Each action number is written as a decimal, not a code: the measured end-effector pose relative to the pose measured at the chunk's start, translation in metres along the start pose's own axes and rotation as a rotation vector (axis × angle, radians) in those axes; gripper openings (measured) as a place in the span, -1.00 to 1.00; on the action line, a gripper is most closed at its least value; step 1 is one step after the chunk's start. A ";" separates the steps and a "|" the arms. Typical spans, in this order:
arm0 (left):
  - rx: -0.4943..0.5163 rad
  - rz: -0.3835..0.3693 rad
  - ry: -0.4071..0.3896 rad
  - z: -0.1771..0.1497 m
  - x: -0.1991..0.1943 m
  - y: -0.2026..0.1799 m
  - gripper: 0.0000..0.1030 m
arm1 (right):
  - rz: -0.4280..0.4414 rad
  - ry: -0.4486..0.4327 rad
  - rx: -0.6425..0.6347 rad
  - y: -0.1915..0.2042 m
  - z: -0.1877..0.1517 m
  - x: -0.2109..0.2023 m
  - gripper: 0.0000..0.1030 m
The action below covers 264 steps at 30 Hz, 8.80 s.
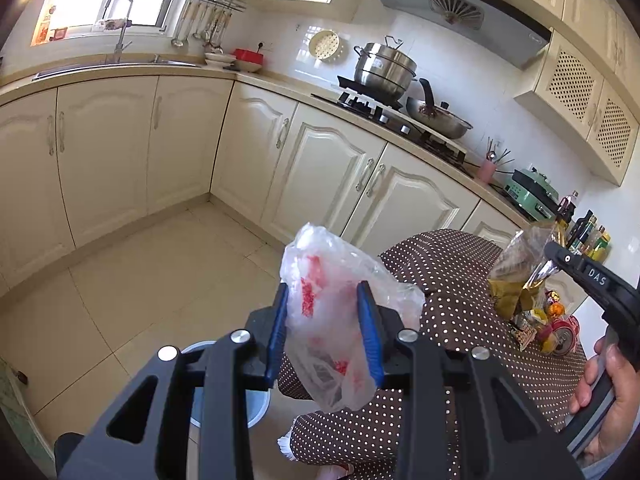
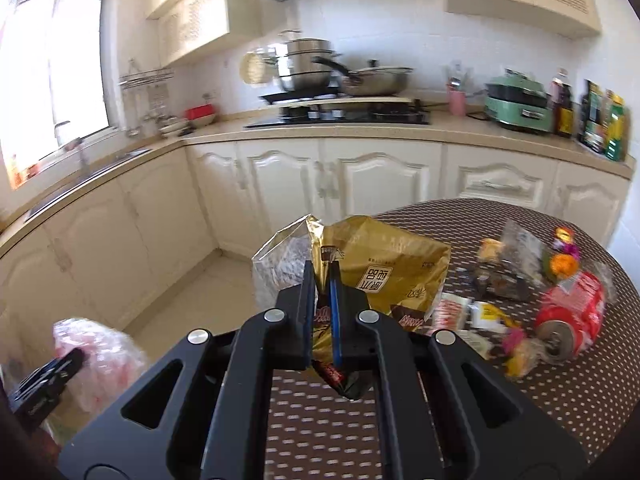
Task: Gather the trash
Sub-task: 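Carry both held bags over the blue bin on the floor, then open the right tool over the bin while the left tool releases the plastic bag, then return both tools to the table and grasp a red-white wrapper with the left tool, then grasp a second red-white wrapper with the right tool, then carry both held wrappers over the blue bin, then open the left tool over the bin while the right tool releases its wrapper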
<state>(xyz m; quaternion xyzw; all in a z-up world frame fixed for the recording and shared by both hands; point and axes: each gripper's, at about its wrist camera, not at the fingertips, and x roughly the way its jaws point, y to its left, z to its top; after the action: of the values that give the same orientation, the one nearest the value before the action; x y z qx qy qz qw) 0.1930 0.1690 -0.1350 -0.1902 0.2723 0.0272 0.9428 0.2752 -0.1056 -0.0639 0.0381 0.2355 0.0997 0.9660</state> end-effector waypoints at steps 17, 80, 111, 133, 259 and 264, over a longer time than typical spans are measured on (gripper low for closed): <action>-0.095 0.247 0.164 -0.024 0.054 0.114 -0.36 | 0.340 0.296 -0.132 0.167 -0.105 0.114 -0.86; -0.103 0.252 0.338 -0.050 0.140 0.132 0.11 | 0.279 0.418 -0.075 0.146 -0.160 0.181 -0.13; 0.430 -0.301 0.230 -0.055 0.054 -0.236 0.19 | -0.171 -0.009 0.216 -0.136 -0.067 -0.069 0.03; 0.559 -0.262 0.400 -0.078 0.138 -0.304 -0.57 | -0.150 0.078 0.326 -0.185 -0.072 -0.038 0.13; -0.122 0.333 0.237 -0.019 0.106 0.150 0.11 | 0.378 0.587 -0.138 0.199 -0.143 0.194 -0.77; -0.118 0.353 0.230 -0.017 0.098 0.151 0.11 | 0.395 0.560 -0.128 0.204 -0.141 0.189 -0.71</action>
<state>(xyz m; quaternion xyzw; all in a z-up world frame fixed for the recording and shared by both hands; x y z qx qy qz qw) 0.2448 0.2970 -0.2517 -0.1962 0.4051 0.1858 0.8735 0.3387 0.1369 -0.2491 -0.0067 0.4727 0.3059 0.8264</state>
